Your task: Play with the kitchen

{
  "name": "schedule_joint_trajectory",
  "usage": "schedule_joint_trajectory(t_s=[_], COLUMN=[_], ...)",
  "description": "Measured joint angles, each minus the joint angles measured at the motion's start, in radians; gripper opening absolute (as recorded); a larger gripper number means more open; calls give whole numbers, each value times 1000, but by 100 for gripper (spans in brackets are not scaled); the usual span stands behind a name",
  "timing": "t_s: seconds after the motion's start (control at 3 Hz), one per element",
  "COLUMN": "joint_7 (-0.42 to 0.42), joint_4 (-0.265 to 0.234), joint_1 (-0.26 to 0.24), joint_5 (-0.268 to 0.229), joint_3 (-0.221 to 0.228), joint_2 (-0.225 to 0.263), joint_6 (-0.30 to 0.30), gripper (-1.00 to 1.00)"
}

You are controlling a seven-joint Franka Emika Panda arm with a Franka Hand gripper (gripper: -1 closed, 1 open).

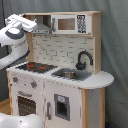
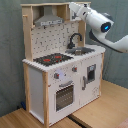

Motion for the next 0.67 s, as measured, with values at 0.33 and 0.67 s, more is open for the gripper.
schedule_joint_trajectory(t_s=[0.33,0.67], joint_7=[106,212], joint_4=[11,23], joint_1=[-36,-68], joint_5=[0,1], joint_3=[0,0], joint_2=[-54,-106], joint_6=[-27,-65], gripper=[100,100])
